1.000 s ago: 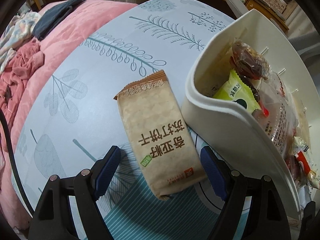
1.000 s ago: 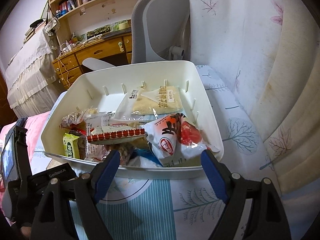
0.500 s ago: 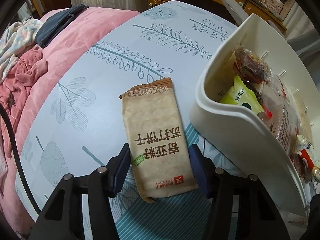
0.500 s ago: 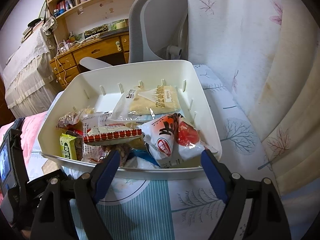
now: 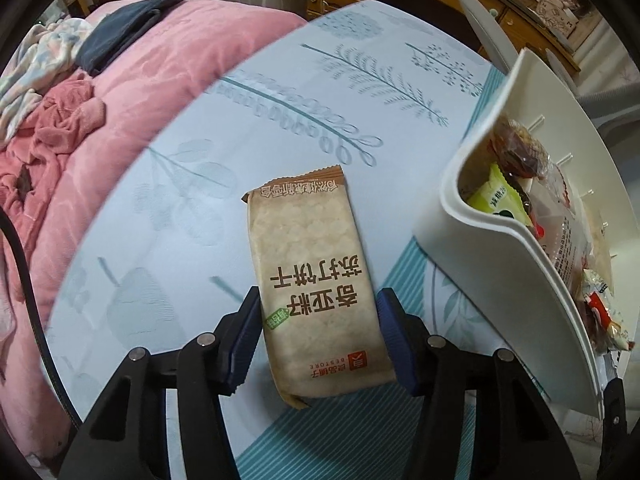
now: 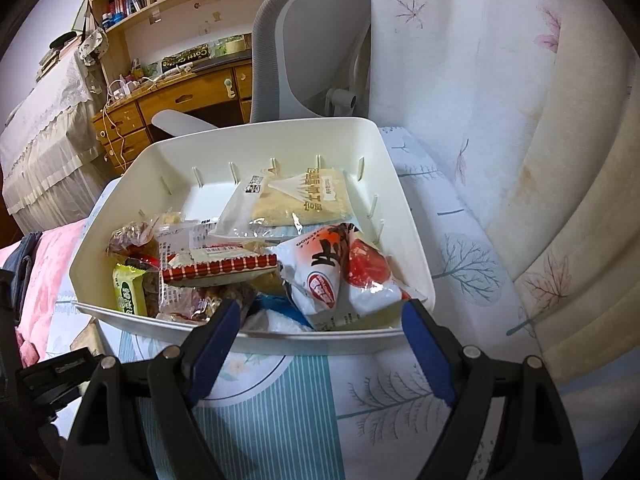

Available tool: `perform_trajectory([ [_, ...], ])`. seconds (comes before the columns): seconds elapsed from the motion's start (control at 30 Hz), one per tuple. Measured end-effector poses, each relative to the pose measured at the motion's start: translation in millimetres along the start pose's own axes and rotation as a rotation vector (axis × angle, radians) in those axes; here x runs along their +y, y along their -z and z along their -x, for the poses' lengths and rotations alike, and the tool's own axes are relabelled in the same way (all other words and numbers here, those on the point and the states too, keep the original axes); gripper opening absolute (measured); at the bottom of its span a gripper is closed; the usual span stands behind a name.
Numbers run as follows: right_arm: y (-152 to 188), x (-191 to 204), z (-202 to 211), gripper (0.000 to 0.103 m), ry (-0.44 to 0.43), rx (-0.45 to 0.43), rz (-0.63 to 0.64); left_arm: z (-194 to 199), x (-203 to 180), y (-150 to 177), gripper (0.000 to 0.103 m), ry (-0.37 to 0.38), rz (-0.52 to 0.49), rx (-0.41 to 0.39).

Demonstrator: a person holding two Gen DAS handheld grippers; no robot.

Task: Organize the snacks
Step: 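Lift the brown biscuit bag with the left tool and drop it into the tray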

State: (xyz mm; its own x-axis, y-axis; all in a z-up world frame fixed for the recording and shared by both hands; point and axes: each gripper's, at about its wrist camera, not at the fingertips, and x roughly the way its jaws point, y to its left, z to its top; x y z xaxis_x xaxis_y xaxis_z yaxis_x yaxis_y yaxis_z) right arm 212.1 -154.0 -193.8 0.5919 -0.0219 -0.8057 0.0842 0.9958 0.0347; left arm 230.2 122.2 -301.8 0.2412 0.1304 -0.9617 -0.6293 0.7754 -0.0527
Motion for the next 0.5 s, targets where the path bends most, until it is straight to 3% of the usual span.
perform_trajectory([
  [0.23, -1.6, 0.6, 13.9, 0.084, -0.002, 0.03, 0.027, 39.7, 9.6, -11.6, 0.055, -0.037, -0.038, -0.02],
  [0.5, -2.7, -11.1, 38.8, 0.084, 0.011, 0.046, 0.007, 99.2, -16.5, -25.7, 0.055, -0.023, -0.154, -0.089],
])
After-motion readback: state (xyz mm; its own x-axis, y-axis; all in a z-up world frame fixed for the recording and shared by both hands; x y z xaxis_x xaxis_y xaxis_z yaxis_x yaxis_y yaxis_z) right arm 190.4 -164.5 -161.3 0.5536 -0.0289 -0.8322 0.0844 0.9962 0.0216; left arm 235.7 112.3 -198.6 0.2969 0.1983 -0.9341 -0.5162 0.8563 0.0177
